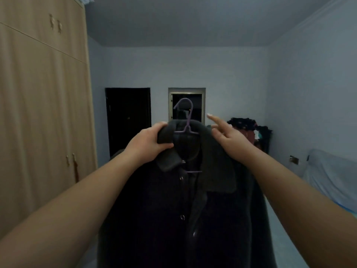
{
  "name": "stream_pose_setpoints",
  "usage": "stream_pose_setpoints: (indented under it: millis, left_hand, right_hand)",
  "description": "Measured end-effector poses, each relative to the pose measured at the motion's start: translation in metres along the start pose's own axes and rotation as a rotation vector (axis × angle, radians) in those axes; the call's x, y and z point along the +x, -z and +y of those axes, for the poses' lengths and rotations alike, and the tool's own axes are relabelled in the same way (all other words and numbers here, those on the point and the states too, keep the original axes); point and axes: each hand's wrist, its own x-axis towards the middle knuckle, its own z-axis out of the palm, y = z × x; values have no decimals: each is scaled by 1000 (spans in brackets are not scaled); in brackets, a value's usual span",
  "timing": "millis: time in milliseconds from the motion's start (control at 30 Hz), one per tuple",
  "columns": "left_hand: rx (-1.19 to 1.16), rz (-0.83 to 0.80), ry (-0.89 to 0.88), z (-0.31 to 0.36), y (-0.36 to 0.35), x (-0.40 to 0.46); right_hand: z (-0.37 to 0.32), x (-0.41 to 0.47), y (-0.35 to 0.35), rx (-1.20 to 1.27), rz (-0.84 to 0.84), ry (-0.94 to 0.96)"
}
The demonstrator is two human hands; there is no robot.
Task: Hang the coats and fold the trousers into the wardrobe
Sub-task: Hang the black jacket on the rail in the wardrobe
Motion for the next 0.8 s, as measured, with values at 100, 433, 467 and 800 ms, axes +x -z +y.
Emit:
stream_pose_setpoints:
  millis: [100, 433, 467, 800]
  left_hand:
    - [-97, -6, -15, -4, 1, 5]
    - [-33, 7, -104, -16, 34, 26]
    - [0, -2, -128, -13, 41, 29]
    - [158, 259, -238, 20, 70, 81]
  right_hand:
    - [1, -4, -17, -420, -135, 93]
    - [24, 16, 22, -336, -68, 187]
    - [23, 20, 28, -318, -37, 214]
    - [-24, 81, 22, -390, 382, 172]
